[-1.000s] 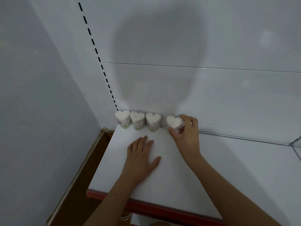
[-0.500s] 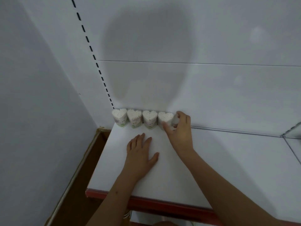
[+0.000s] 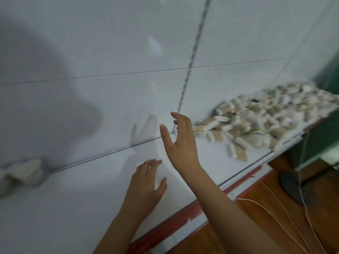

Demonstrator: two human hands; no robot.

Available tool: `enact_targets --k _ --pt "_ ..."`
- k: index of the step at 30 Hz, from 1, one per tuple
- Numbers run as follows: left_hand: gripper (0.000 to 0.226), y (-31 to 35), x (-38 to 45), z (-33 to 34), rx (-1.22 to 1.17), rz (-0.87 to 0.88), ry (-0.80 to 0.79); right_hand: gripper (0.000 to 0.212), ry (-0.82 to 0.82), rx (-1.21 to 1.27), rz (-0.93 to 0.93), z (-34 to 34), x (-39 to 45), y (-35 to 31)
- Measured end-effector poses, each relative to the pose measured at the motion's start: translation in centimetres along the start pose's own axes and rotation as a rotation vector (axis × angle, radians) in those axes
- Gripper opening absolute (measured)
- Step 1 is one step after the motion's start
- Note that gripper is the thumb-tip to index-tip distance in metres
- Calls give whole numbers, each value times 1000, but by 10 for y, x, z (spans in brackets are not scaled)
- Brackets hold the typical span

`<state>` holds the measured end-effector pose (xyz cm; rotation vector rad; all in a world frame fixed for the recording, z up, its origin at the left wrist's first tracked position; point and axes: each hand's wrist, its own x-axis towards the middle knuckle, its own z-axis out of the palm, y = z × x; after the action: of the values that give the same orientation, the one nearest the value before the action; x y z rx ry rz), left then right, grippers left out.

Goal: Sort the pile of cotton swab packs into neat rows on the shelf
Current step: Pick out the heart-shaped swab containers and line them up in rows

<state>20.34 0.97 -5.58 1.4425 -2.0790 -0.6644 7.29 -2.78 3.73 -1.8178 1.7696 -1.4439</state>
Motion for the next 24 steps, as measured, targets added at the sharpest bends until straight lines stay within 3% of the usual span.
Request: enact_targets --k 7,13,17,21,24 --pt "48 124 60 91 1 218 -24 50 166 -197 -24 -162 46 111" --pt "48 206 102 185 7 166 -50 49 121 -280 101 -269 63 228" --pt "46 225 119 220 39 107 -48 59 -64 -366 259 -300 63 299" --pt "45 235 136 235 88 83 -36 68 -322 -455 278 -300 63 348" --pt "44 235 149 239 113 113 9 67 -335 -433 288 -294 68 366"
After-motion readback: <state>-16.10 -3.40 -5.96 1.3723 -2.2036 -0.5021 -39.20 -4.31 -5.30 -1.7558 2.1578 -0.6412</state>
